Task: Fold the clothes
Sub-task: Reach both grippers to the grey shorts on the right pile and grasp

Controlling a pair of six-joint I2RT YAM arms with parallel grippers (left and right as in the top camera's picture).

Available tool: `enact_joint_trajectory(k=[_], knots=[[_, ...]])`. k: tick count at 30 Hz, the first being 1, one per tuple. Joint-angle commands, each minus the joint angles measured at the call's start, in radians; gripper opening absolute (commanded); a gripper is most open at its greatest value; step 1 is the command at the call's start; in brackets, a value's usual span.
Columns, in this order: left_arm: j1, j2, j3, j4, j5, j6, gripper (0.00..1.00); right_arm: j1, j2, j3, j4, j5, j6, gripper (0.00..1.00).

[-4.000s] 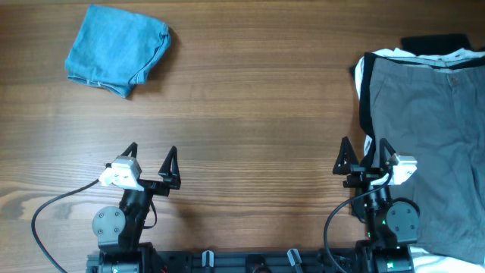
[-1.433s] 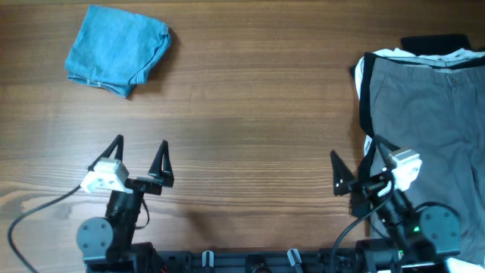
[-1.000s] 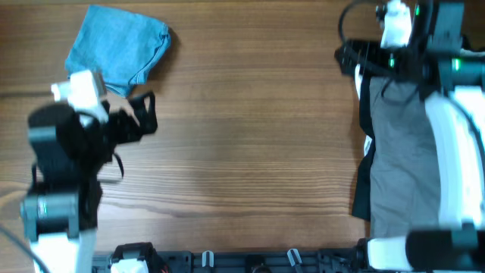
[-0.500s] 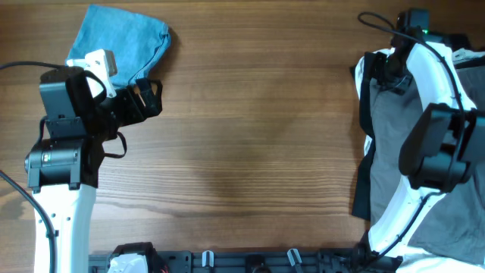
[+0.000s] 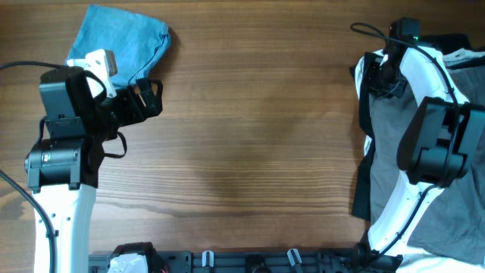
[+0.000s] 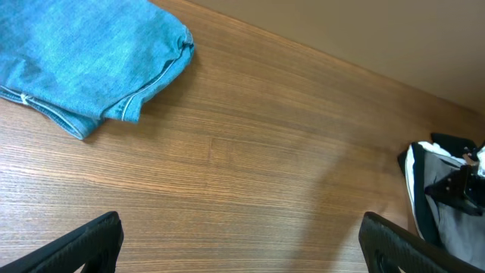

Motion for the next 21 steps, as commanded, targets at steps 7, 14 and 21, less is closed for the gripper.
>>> enact_joint_trajectory(k=[7, 14, 21], knots=[[-0.007, 0.000, 0.024, 0.003, 0.013, -0.001, 1.00, -0.047, -0.065, 0.032, -0.056, 0.067, -0.010, 0.04], [-0.006, -0.052, 0.024, 0.021, 0.008, 0.053, 1.00, -0.021, -0.342, 0.097, -0.040, -0.449, -0.103, 0.04], [-0.006, -0.196, 0.027, 0.030, -0.174, 0.103, 1.00, 0.500, -0.422, 0.095, -0.100, -0.502, -0.103, 0.04]])
